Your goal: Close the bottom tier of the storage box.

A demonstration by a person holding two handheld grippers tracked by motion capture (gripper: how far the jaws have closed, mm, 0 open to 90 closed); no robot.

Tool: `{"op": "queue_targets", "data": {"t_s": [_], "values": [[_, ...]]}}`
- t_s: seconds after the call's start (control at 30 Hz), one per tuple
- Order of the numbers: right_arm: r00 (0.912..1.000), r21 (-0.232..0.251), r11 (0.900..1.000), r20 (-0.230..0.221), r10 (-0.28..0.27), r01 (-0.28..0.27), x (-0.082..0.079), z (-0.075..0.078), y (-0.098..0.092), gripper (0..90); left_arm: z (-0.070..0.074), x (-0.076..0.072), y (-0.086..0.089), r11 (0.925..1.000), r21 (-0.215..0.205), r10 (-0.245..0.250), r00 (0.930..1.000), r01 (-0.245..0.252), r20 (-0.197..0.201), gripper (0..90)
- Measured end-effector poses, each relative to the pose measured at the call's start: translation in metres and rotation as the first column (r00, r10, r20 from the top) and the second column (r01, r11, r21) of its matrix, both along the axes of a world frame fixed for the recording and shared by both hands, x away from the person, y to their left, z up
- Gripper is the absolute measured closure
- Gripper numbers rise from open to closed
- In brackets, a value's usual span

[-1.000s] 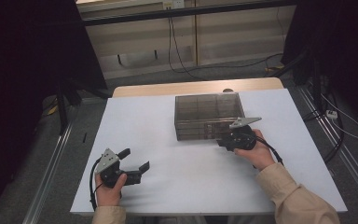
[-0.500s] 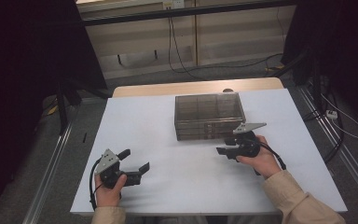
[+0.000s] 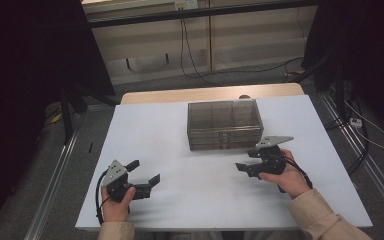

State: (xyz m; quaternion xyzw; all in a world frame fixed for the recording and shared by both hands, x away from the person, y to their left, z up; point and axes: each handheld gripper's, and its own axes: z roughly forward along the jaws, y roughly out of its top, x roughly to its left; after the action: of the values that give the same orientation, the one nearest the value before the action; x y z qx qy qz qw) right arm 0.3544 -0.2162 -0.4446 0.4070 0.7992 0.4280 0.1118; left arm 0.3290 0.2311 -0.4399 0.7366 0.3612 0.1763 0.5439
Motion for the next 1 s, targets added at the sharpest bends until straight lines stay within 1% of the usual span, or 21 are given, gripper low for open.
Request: {"op": "queue_targets", "data": {"t_s": [0.1, 0.17, 0.27, 0.33, 0.43, 0.53, 0.63, 0.73, 0.87, 0.93, 1.0], "values": [[1.0000, 0.000, 1.000, 0.003, -0.002, 0.002, -0.004, 0.001, -0.002, 26.3, 0.000, 0.000, 0.000, 1.0000, -0.002, 0.002, 1.0000, -0.002, 0.001, 3.1], [1.0000, -0.009, 1.000, 0.007, 0.002, -0.002, -0.006, 0.001, -0.004, 24.9, 0.000, 0.000, 0.000, 1.0000, -0.003, 0.001, 1.0000, -0.001, 0.002, 3.1], [0.9999, -0.007, 1.000, 0.007, 0.009, -0.008, -0.011, 0.002, -0.006, 24.2, 0.000, 0.000, 0.000, 1.0000, -0.007, 0.004, 1.0000, -0.004, 0.002, 3.1], [0.9998, -0.002, 1.000, 0.016, 0.010, -0.010, -0.015, 0.003, -0.006, 23.6, 0.000, 0.000, 0.000, 1.0000, -0.006, 0.004, 1.0000, -0.004, 0.001, 3.1], [0.9996, -0.008, 1.000, 0.022, 0.017, -0.017, -0.019, 0.003, -0.008, 22.6, 0.000, 0.000, 0.000, 1.0000, 0.000, -0.001, 1.0000, 0.001, 0.000, 3.1], [0.9997, -0.016, 1.000, 0.024, 0.003, -0.003, -0.022, 0.002, -0.011, 20.3, 0.000, 0.000, 0.000, 1.0000, -0.001, 0.000, 1.0000, 0.000, -0.001, 3.1], [0.9997, -0.026, 1.000, 0.023, -0.004, 0.005, -0.025, -0.001, -0.015, 19.9, 0.000, 0.000, 0.000, 1.0000, 0.000, 0.000, 1.0000, 0.000, 0.002, 3.1], [0.9996, -0.017, 1.000, 0.022, -0.016, 0.016, -0.027, -0.002, -0.019, 19.4, 0.000, 0.000, 0.000, 1.0000, 0.001, -0.001, 1.0000, 0.001, 0.000, 3.1], [0.9993, -0.020, 0.999, 0.027, -0.024, 0.025, -0.032, -0.003, -0.024, 19.2, 0.000, 0.000, 0.000, 1.0000, 0.001, -0.002, 1.0000, 0.002, 0.000, 3.1], [0.9985, -0.029, 0.999, 0.041, -0.037, 0.038, -0.034, -0.003, -0.027, 19.2, 0.000, 0.000, 0.000, 1.0000, 0.002, -0.001, 1.0000, 0.001, 0.000, 3.1], [0.9986, -0.019, 0.999, 0.036, -0.037, 0.038, -0.037, -0.004, -0.029, 19.2, 0.000, 0.000, 0.000, 1.0000, 0.002, -0.002, 1.0000, 0.002, 0.000, 3.1]]}}
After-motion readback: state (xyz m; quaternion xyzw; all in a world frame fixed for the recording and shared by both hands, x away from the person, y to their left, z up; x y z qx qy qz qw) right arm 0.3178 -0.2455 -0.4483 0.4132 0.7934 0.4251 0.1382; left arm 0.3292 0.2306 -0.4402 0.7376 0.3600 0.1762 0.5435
